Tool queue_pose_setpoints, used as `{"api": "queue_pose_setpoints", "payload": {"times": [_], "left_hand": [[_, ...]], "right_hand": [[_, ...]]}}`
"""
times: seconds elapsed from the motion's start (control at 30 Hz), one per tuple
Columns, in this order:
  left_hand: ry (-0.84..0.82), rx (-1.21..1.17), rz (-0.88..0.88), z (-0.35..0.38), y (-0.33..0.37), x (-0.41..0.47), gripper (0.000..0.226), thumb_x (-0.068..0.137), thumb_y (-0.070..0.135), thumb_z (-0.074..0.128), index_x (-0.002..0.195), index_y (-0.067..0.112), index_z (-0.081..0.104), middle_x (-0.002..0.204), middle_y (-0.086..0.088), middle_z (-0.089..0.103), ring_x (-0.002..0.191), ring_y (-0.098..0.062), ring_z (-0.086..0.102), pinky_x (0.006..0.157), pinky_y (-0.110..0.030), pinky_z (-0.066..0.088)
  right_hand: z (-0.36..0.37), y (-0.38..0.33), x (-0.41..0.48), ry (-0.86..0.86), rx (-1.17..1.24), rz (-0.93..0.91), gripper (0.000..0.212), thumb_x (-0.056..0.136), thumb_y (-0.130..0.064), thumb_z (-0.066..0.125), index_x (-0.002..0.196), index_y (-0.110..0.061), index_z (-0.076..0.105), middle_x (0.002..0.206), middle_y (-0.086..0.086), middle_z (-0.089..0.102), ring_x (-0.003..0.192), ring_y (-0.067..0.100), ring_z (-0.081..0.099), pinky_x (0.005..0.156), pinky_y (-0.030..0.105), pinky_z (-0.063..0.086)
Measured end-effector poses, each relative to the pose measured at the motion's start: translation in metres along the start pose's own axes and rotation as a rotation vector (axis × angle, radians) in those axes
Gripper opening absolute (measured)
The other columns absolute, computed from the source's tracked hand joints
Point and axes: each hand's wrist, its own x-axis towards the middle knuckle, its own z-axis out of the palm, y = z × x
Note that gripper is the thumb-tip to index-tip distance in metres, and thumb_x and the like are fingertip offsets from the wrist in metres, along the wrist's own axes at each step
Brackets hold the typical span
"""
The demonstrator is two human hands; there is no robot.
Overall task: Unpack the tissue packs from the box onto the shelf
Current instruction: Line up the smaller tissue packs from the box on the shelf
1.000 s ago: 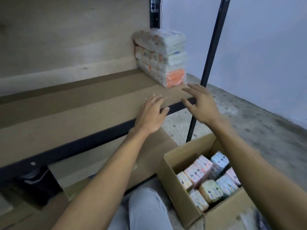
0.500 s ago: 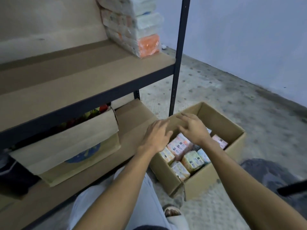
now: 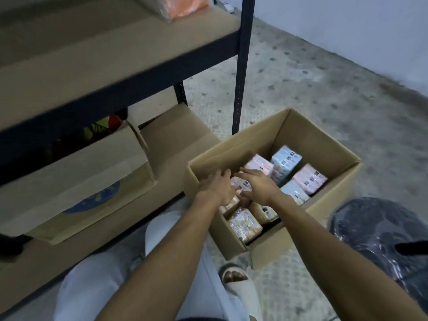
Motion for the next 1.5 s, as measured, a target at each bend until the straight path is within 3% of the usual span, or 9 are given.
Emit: {"api": "queue_pose_setpoints", "payload": {"times": [0.23, 0.4, 0.7, 0.93, 1.03, 1.17, 1.33, 1.5], "left_hand": [[-0.097, 0.094, -0.143, 0.014, 0.007, 0.021, 0.058, 0.097, 0.049, 0.039, 0.144, 0.017, 0.031, 0.148, -0.013, 0.037, 0.132, -0.033, 0.039, 0.101, -0.043, 0.037], [-0.186, 0.000, -0.253, 0.024, 0.014, 0.032, 0.075, 0.093, 0.064, 0.029, 0.149, 0.015, 0.023, 0.151, -0.015, 0.031, 0.137, -0.033, 0.033, 0.106, -0.043, 0.029], [-0.227, -0.251, -0.356, 0.054, 0.009, 0.060, 0.076, 0.089, 0.061, 0.043, 0.147, 0.020, 0.016, 0.152, -0.012, 0.021, 0.138, -0.034, 0.023, 0.112, -0.047, 0.023], [-0.200, -0.297, -0.288, 0.056, 0.007, 0.071, 0.077, 0.089, 0.055, 0.048, 0.149, 0.018, 0.016, 0.151, -0.013, 0.026, 0.136, -0.036, 0.028, 0.109, -0.045, 0.031], [-0.168, -0.333, -0.282, 0.052, 0.006, 0.072, 0.069, 0.086, 0.047, 0.057, 0.143, 0.016, 0.032, 0.143, -0.014, 0.043, 0.128, -0.037, 0.043, 0.102, -0.043, 0.041], [-0.068, -0.380, -0.266, 0.043, 0.007, 0.066, 0.042, 0.085, 0.034, 0.058, 0.123, 0.017, 0.054, 0.128, -0.014, 0.057, 0.116, -0.036, 0.053, 0.094, -0.039, 0.047], [0.036, -0.420, -0.221, 0.026, 0.011, 0.048, 0.032, 0.082, 0.029, 0.062, 0.114, 0.024, 0.063, 0.122, -0.013, 0.061, 0.111, -0.036, 0.057, 0.092, -0.037, 0.049], [0.128, -0.412, -0.150, 0.006, 0.011, 0.023, 0.032, 0.082, 0.032, 0.066, 0.114, 0.028, 0.065, 0.118, -0.011, 0.062, 0.107, -0.033, 0.058, 0.088, -0.037, 0.050]], "right_hand": [[0.018, 0.023, 0.011, -0.031, -0.016, 0.036, 0.065, 0.086, -0.056, 0.055, 0.143, -0.036, 0.034, 0.156, -0.005, 0.023, 0.141, 0.021, 0.022, 0.109, 0.043, 0.029], [0.019, 0.032, 0.021, 0.015, -0.142, 0.027, 0.072, 0.082, -0.066, 0.049, 0.144, -0.041, 0.024, 0.151, -0.001, 0.028, 0.135, 0.024, 0.026, 0.102, 0.051, 0.037], [0.021, 0.036, 0.034, 0.043, -0.223, 0.053, 0.077, 0.070, -0.059, 0.065, 0.137, -0.034, 0.035, 0.141, 0.003, 0.028, 0.129, 0.025, 0.025, 0.095, 0.056, 0.041], [0.022, 0.046, 0.037, 0.021, -0.199, 0.062, 0.080, 0.067, -0.034, 0.080, 0.133, -0.026, 0.037, 0.155, 0.001, 0.013, 0.140, 0.024, 0.014, 0.098, 0.056, 0.042], [0.019, 0.046, 0.035, 0.013, -0.204, 0.060, 0.081, 0.068, -0.033, 0.080, 0.135, -0.025, 0.035, 0.157, -0.003, 0.012, 0.141, 0.022, 0.014, 0.098, 0.058, 0.040], [0.009, 0.042, 0.028, 0.030, -0.175, 0.054, 0.081, 0.070, -0.032, 0.079, 0.137, -0.032, 0.034, 0.152, -0.003, 0.026, 0.138, 0.022, 0.020, 0.100, 0.061, 0.036], [-0.008, 0.039, 0.011, 0.057, -0.198, 0.066, 0.077, 0.075, -0.032, 0.074, 0.139, -0.046, 0.032, 0.149, -0.001, 0.028, 0.135, 0.026, 0.027, 0.096, 0.055, 0.037], [-0.028, 0.031, -0.005, 0.106, -0.185, 0.115, 0.070, 0.077, -0.036, 0.072, 0.136, -0.046, 0.036, 0.151, 0.000, 0.027, 0.133, 0.030, 0.031, 0.097, 0.056, 0.036]]}}
